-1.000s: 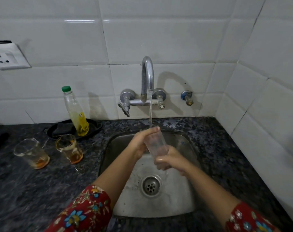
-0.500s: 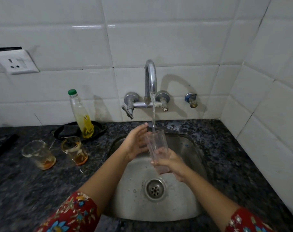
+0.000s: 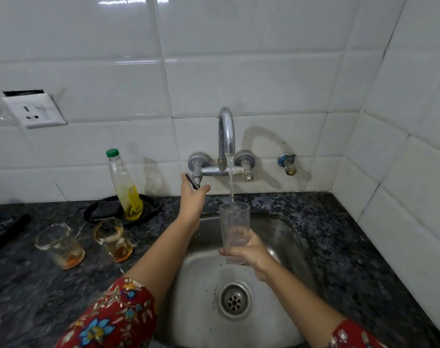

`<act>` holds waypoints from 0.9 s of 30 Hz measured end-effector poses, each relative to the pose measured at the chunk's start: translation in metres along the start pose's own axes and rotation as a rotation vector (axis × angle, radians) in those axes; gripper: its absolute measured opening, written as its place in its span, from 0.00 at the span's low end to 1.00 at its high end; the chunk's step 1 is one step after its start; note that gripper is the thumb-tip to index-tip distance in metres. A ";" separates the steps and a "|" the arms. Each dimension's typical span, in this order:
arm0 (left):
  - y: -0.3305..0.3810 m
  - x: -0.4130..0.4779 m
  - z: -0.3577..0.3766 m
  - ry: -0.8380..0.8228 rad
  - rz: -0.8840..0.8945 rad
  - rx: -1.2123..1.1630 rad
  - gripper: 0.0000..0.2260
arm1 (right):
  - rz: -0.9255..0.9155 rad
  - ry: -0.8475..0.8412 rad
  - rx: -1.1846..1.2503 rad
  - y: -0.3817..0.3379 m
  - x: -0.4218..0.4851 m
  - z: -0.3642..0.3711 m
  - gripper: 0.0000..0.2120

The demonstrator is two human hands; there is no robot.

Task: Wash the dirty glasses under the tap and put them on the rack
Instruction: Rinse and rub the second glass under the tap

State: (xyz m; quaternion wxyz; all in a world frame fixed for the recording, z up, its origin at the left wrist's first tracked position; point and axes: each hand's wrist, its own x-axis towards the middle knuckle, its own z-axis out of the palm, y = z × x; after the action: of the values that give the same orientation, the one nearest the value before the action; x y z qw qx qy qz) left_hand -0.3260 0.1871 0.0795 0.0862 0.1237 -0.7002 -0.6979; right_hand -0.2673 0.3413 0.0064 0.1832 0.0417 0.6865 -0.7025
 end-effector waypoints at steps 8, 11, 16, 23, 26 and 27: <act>0.002 -0.006 0.006 -0.002 0.060 0.106 0.32 | 0.015 0.023 0.003 0.002 -0.006 -0.002 0.36; -0.001 -0.003 0.000 -0.078 0.132 0.230 0.30 | 0.027 0.003 0.003 0.005 -0.007 0.001 0.36; -0.004 -0.013 -0.007 -0.046 0.204 0.391 0.26 | 0.050 -0.031 0.053 0.007 -0.011 -0.016 0.31; -0.052 -0.077 -0.001 -0.045 0.224 0.526 0.10 | 0.004 -0.008 -0.158 0.001 -0.025 -0.051 0.27; -0.059 -0.087 -0.001 -0.013 0.163 0.506 0.11 | -0.035 0.072 -0.151 -0.007 -0.026 -0.062 0.24; -0.060 -0.090 0.000 -0.006 0.147 0.518 0.12 | -0.049 0.104 -0.118 -0.009 -0.025 -0.065 0.25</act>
State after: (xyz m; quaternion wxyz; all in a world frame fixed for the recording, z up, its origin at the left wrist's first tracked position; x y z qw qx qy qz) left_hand -0.2363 0.2135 0.0244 0.1000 0.0882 -0.8628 -0.4876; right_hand -0.2592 0.4100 0.0196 0.1322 0.0506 0.7362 -0.6618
